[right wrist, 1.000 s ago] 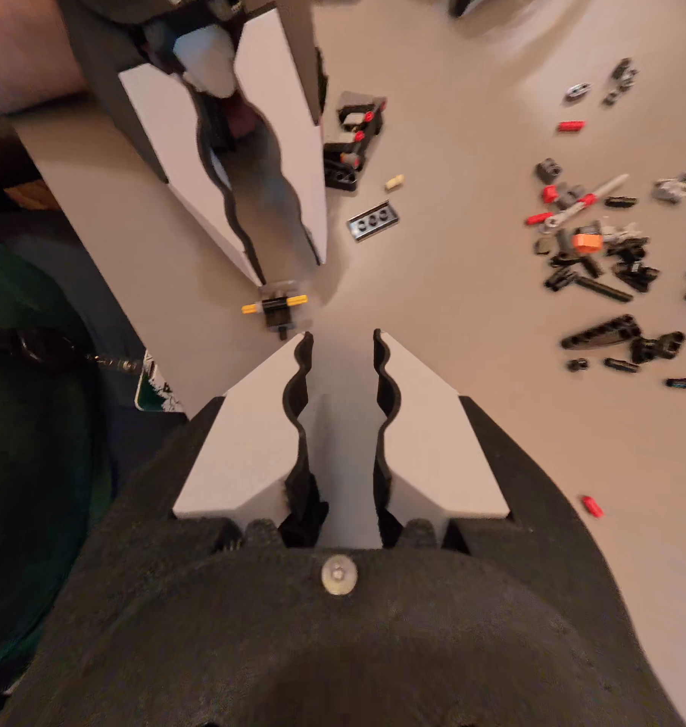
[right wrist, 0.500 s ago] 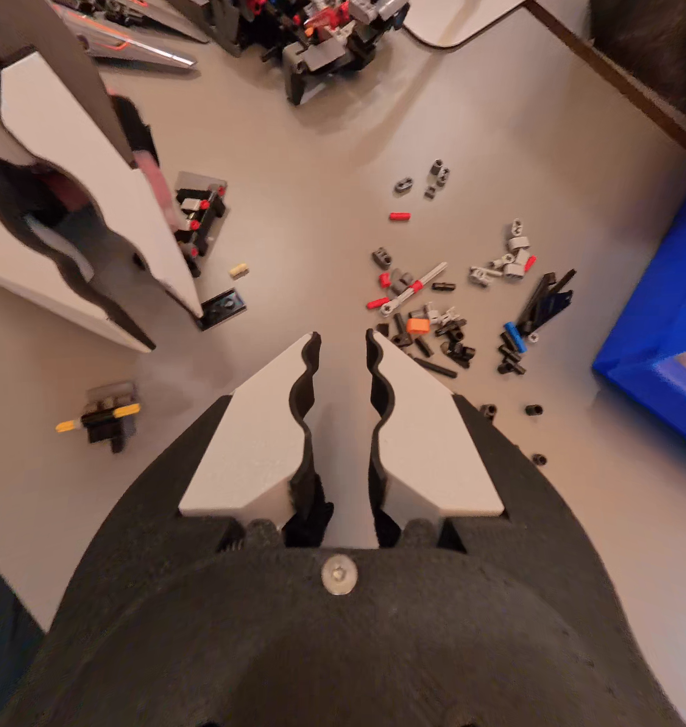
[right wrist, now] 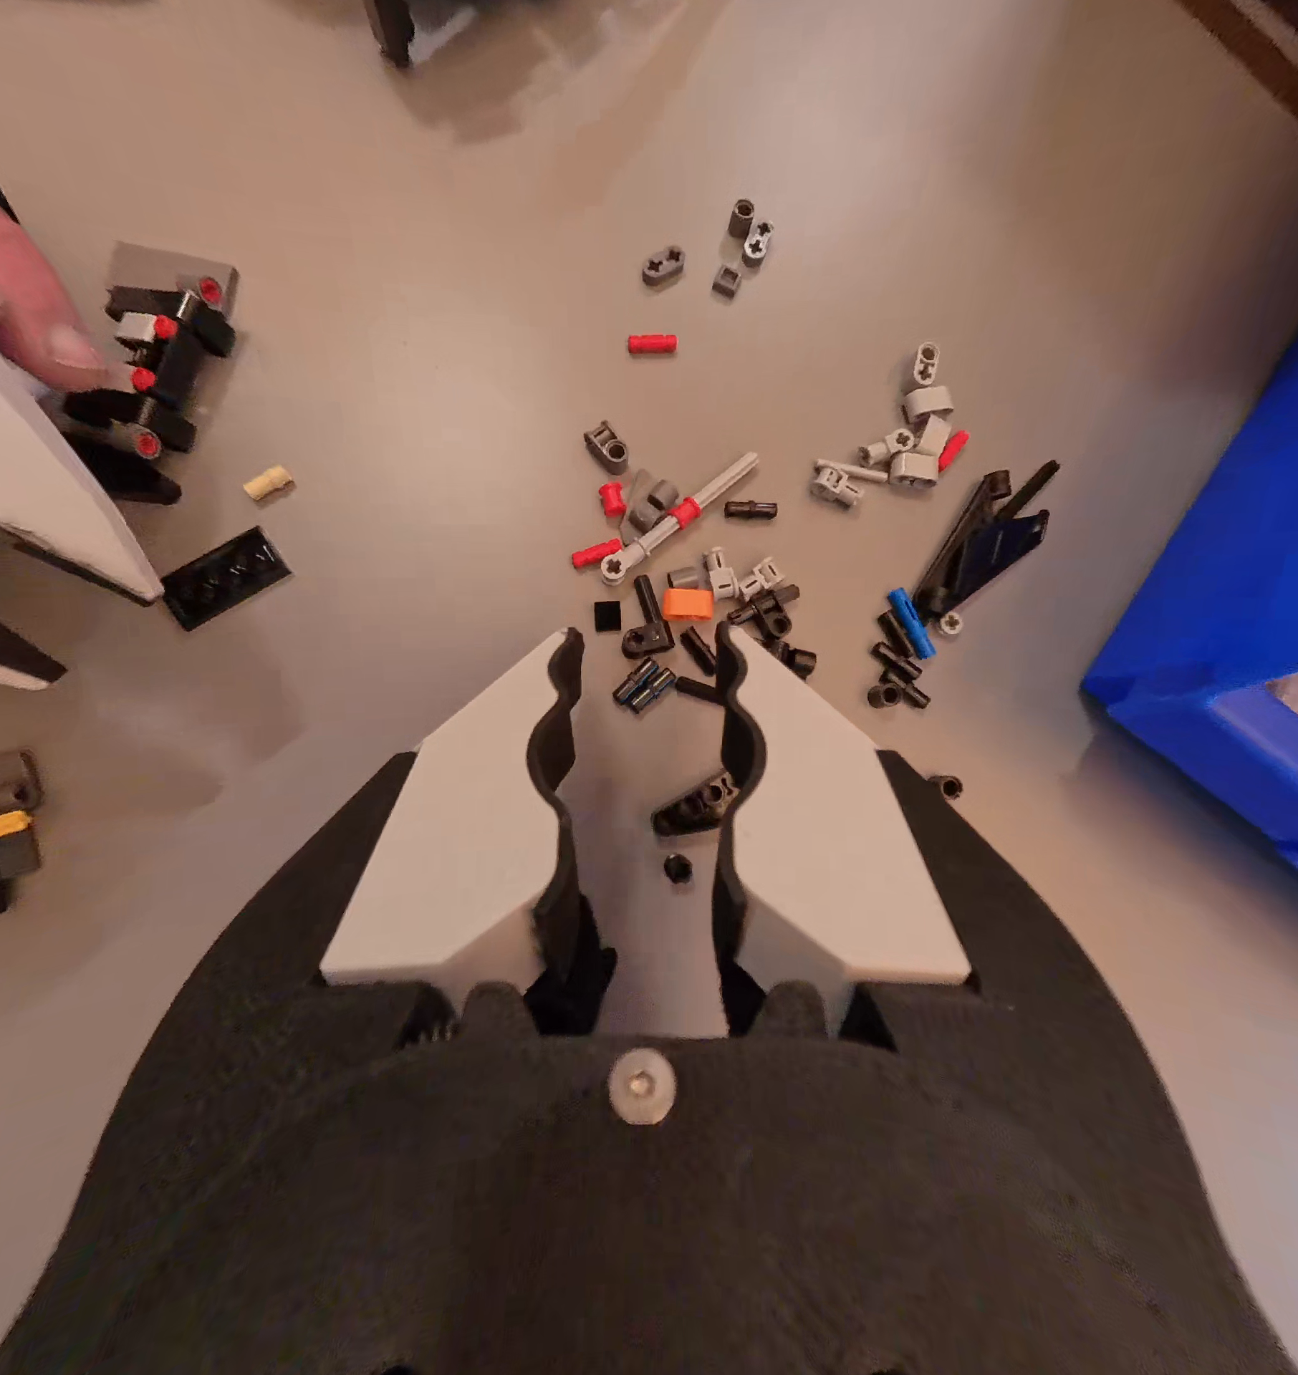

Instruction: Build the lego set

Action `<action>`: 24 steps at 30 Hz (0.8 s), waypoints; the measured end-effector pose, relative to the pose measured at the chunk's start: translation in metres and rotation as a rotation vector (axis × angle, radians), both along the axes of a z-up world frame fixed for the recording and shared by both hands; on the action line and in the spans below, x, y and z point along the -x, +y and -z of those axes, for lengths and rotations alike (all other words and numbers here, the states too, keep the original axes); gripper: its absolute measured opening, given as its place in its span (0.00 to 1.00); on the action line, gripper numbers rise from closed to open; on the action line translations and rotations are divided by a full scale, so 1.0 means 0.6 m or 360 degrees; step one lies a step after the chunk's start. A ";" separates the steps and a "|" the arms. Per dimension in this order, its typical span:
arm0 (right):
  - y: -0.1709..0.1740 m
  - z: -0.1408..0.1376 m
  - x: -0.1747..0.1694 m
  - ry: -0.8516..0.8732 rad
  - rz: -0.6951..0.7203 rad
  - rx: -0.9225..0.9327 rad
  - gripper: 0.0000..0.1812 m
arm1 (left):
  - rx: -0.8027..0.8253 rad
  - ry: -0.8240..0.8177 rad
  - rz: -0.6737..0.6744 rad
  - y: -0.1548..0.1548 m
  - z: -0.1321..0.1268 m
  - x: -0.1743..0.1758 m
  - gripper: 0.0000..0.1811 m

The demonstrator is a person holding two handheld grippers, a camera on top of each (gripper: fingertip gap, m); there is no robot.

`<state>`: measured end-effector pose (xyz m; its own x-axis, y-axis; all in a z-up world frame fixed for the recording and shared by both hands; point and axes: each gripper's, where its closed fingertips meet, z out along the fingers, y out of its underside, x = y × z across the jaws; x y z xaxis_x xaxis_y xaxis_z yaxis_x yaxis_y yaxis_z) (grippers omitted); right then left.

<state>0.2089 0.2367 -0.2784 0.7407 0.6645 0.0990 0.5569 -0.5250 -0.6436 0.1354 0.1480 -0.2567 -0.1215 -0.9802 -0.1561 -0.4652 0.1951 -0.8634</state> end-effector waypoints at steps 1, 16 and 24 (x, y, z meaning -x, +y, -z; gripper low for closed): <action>0.001 0.003 0.004 -0.0002 -0.0014 0.0004 0.19 | -0.0004 -0.0006 -0.0001 0.001 -0.001 0.000 0.11; -0.014 0.018 0.004 0.0142 0.0050 0.0053 0.29 | -0.0070 0.0039 0.0033 -0.007 0.008 -0.001 0.11; -0.005 -0.003 -0.087 0.0084 0.0269 -0.0039 0.27 | -0.0080 0.0055 0.0035 -0.008 0.011 -0.002 0.11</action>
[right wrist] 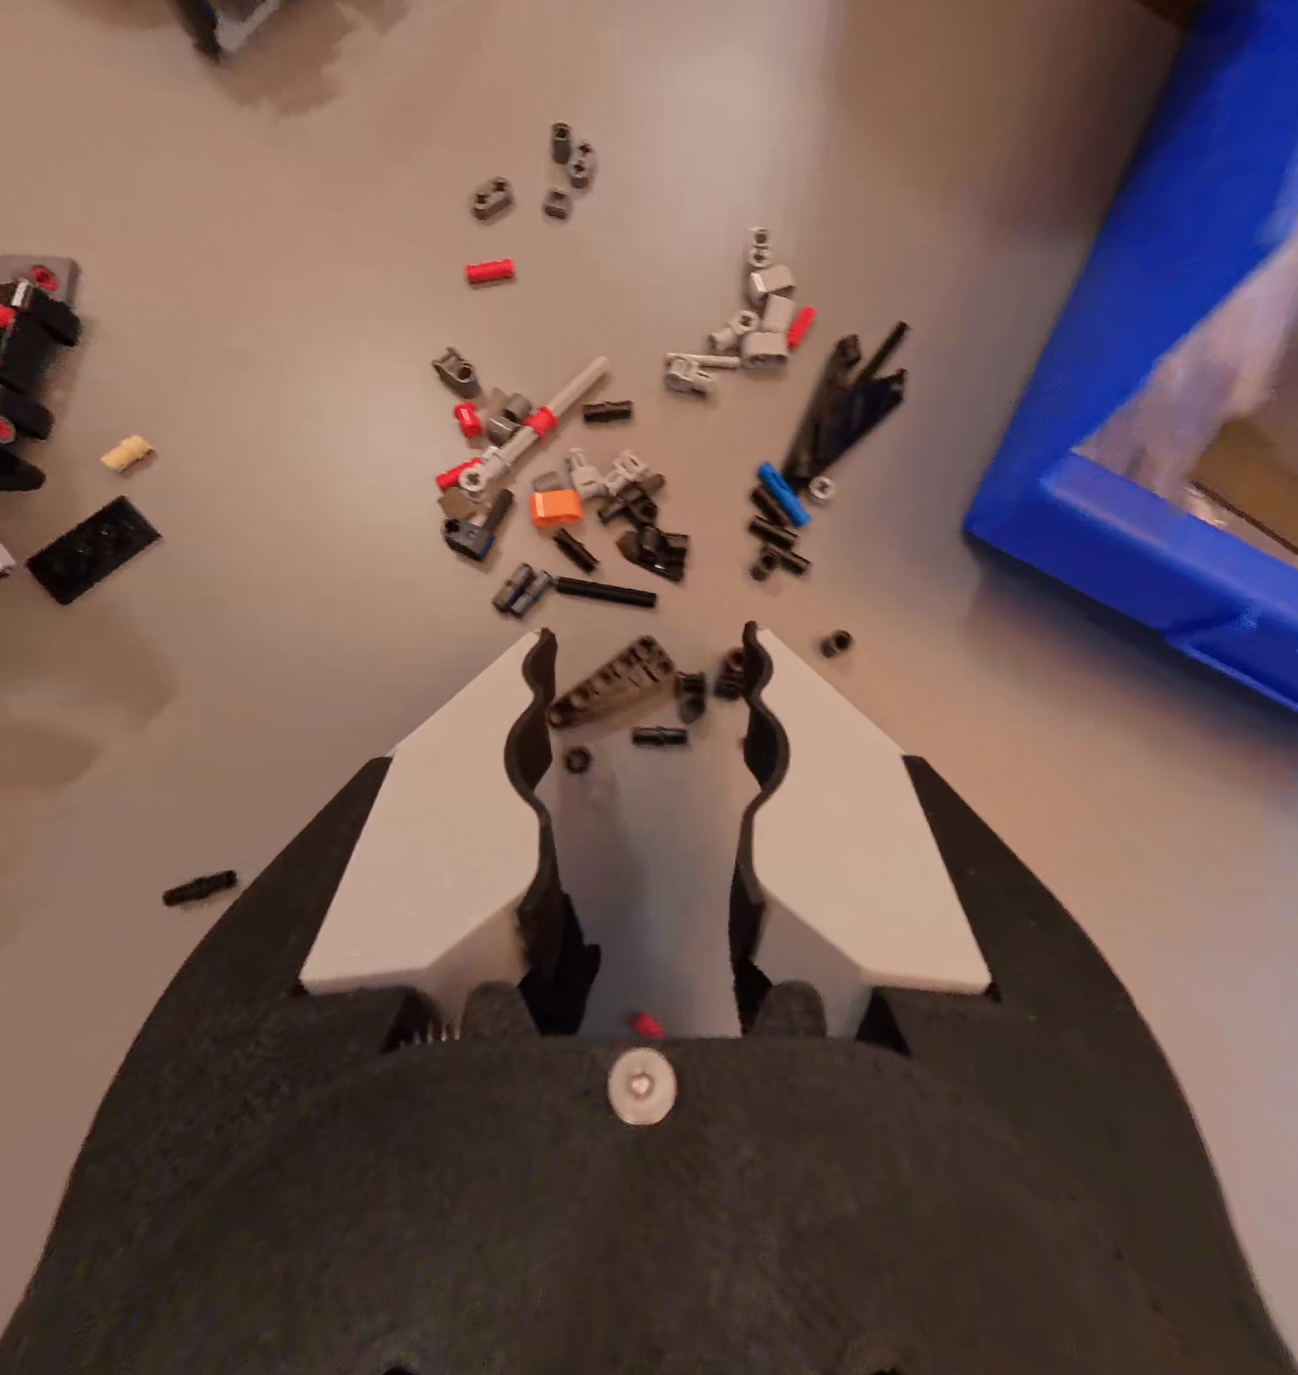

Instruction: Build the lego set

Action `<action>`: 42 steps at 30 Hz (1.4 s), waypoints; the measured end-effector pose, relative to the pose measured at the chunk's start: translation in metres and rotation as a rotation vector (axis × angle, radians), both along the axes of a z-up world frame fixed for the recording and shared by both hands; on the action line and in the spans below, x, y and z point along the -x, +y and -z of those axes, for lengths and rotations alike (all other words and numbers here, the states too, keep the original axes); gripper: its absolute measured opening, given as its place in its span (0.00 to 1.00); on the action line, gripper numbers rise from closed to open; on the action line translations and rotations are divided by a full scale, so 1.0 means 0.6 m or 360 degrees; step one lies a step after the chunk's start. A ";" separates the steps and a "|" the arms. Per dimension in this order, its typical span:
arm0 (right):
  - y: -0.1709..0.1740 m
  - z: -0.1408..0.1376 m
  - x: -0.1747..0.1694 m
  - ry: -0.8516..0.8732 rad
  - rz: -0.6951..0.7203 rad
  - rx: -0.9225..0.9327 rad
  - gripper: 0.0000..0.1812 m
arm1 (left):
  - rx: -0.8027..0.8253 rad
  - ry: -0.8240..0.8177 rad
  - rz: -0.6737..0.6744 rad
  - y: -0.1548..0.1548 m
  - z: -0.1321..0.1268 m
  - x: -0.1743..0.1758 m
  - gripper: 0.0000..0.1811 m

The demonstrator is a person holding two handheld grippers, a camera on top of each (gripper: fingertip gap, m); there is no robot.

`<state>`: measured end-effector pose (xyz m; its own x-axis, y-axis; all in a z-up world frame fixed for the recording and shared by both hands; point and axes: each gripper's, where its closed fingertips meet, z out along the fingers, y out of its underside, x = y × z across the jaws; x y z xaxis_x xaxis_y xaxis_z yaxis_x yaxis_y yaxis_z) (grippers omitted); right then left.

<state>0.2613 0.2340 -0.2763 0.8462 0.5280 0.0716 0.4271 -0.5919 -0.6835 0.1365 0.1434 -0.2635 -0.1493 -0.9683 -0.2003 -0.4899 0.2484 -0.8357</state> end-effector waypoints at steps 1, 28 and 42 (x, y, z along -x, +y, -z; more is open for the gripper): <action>0.002 -0.004 -0.008 0.0003 0.0030 -0.0020 0.24 | -0.0001 0.0002 -0.0001 0.000 0.000 0.000 0.11; 0.135 0.036 -0.022 -0.0039 0.0106 0.0029 0.03 | 0.0026 0.0014 0.0010 0.000 0.002 -0.001 0.11; -0.027 -0.070 0.095 0.0501 -0.0150 0.0063 0.03 | 0.0030 -0.0072 -0.0046 0.018 -0.015 0.004 0.17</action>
<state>0.2043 0.2179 -0.2341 0.7706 0.6023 -0.2081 0.2526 -0.5886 -0.7679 0.1342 0.1544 -0.2545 -0.1122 -0.9757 -0.1882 -0.4583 0.2188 -0.8614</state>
